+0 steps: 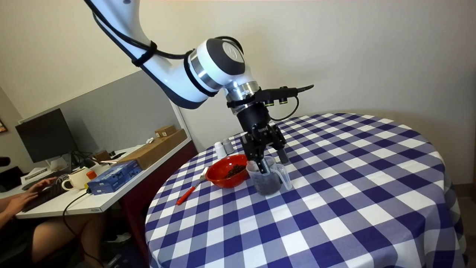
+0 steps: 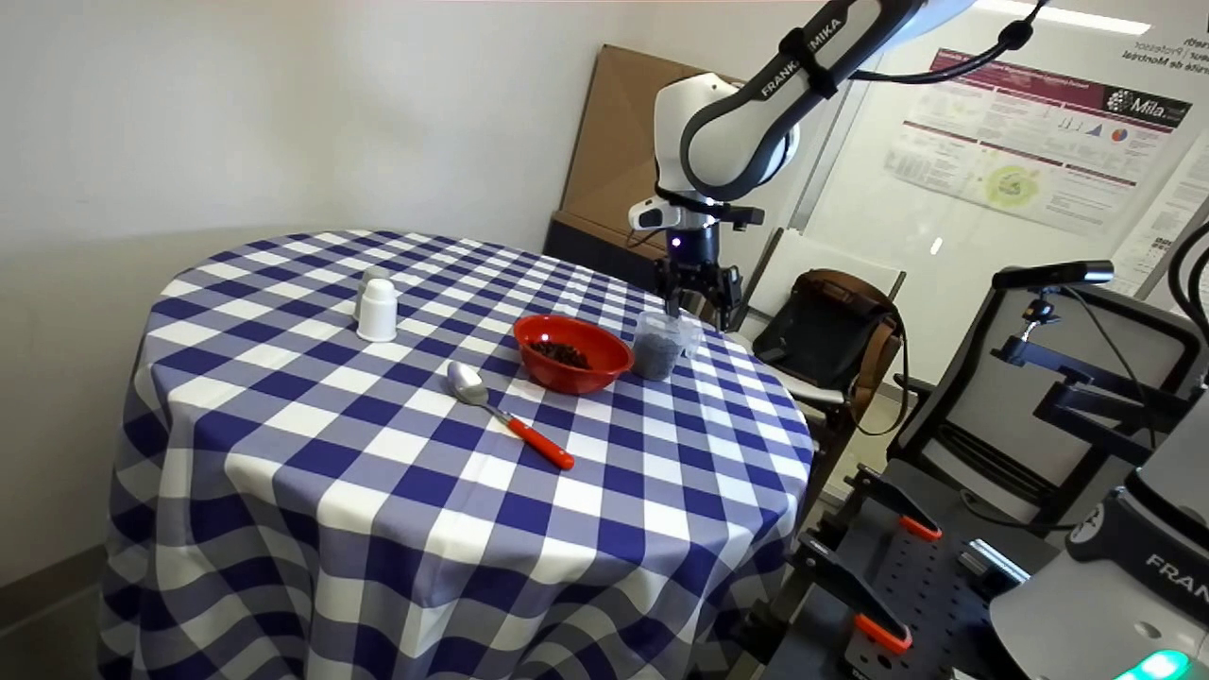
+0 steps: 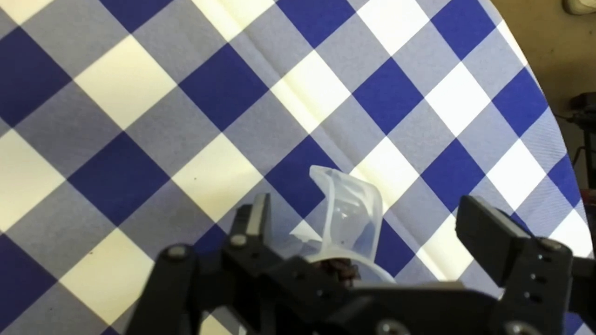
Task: Pour some of the contents in the clear jar into the red bowl
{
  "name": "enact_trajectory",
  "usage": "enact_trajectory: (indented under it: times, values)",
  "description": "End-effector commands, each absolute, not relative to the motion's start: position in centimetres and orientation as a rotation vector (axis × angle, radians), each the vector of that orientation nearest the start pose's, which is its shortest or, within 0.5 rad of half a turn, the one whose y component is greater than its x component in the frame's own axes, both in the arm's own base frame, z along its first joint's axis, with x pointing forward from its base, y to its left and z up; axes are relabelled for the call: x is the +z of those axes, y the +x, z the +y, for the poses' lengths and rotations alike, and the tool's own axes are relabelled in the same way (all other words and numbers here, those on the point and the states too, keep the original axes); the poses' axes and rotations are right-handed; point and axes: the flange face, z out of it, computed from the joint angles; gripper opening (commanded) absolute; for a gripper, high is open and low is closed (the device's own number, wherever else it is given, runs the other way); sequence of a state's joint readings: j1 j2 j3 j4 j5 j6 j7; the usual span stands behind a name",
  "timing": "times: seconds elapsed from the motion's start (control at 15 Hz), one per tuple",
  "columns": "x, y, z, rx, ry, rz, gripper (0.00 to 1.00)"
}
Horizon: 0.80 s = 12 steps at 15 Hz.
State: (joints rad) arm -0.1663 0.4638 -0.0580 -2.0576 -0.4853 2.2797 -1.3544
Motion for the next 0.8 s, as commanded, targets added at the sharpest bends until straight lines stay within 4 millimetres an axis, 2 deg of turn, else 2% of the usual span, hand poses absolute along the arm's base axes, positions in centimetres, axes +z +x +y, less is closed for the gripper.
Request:
enact_trajectory:
  times: [0.0,0.07,0.2,0.6,0.73]
  values:
    - [18.0,56.2,-13.6,0.633,-2.325,-2.127,0.74]
    - [17.8,56.2,-13.6,0.634,-2.325,-2.126,0.73]
    - [17.5,56.4,-13.6,0.637,-2.326,-2.128,0.63]
    - [16.9,56.4,-13.3,0.654,-2.318,-2.137,0.15]
    - [17.0,56.5,-13.1,0.657,-2.317,-2.144,0.05]
